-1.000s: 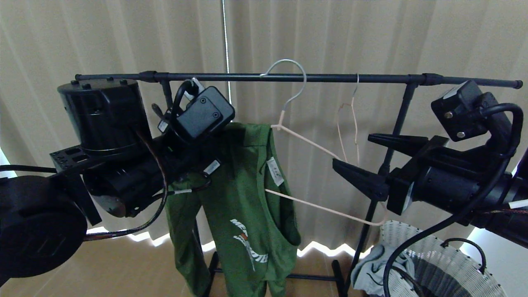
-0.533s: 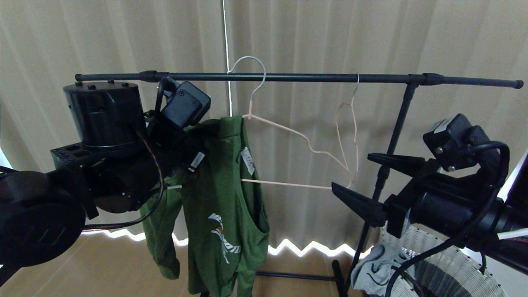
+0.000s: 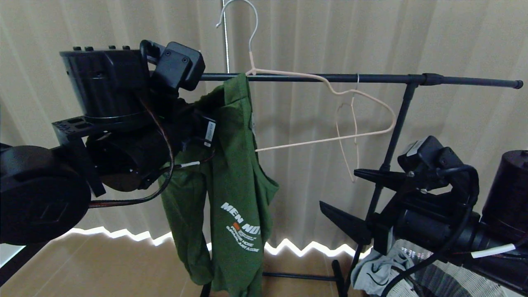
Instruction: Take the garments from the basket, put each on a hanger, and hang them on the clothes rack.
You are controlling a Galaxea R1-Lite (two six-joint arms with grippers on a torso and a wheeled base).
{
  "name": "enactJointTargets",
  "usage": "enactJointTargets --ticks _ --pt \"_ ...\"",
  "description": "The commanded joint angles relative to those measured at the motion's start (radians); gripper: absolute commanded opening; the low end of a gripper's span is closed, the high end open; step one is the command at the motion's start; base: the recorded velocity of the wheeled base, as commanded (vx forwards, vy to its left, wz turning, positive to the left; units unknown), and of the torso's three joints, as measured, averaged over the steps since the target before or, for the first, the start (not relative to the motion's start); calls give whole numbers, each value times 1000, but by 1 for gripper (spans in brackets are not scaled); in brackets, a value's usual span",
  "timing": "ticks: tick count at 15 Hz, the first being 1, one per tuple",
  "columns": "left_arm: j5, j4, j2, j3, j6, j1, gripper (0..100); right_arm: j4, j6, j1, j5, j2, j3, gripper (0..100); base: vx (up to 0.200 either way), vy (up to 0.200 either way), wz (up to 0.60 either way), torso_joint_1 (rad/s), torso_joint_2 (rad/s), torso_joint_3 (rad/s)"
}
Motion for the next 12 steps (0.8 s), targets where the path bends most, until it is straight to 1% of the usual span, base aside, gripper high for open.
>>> enactJointTargets --ticks 1,2,3,5,6,7,9,12 --pt "-1 -1 0 -29 -17 -24 0 -87 -5 18 -4 99 -6 100 0 0 0 0 0 0" --pt "-1 -1 -1 -34 -23 -29 0 -117 -6 20 -6 117 -11 100 0 0 0 0 0 0" --pt "-2 -1 -3 -35 -28 -41 0 -172 -9 20 -10 164 -35 100 0 0 0 0 0 0" --pt "-2 -3 -4 -32 -29 -52 0 -187 -9 20 -12 204 -91 100 0 0 0 0 0 0" --pt "-2 -4 -10 -31 -29 -55 0 -202 -6 18 -12 244 -141 100 0 0 0 0 0 0" --pt "-2 -4 -14 -29 -29 -55 0 -230 -8 17 -13 278 -167 100 0 0 0 0 0 0" --pt "-4 -7 -18 -31 -29 -66 0 -273 -8 17 -23 324 -179 100 0 0 0 0 0 0" --pt "-9 -9 -33 -31 -29 -76 0 -304 -9 21 -30 378 -178 100 0 0 0 0 0 0"
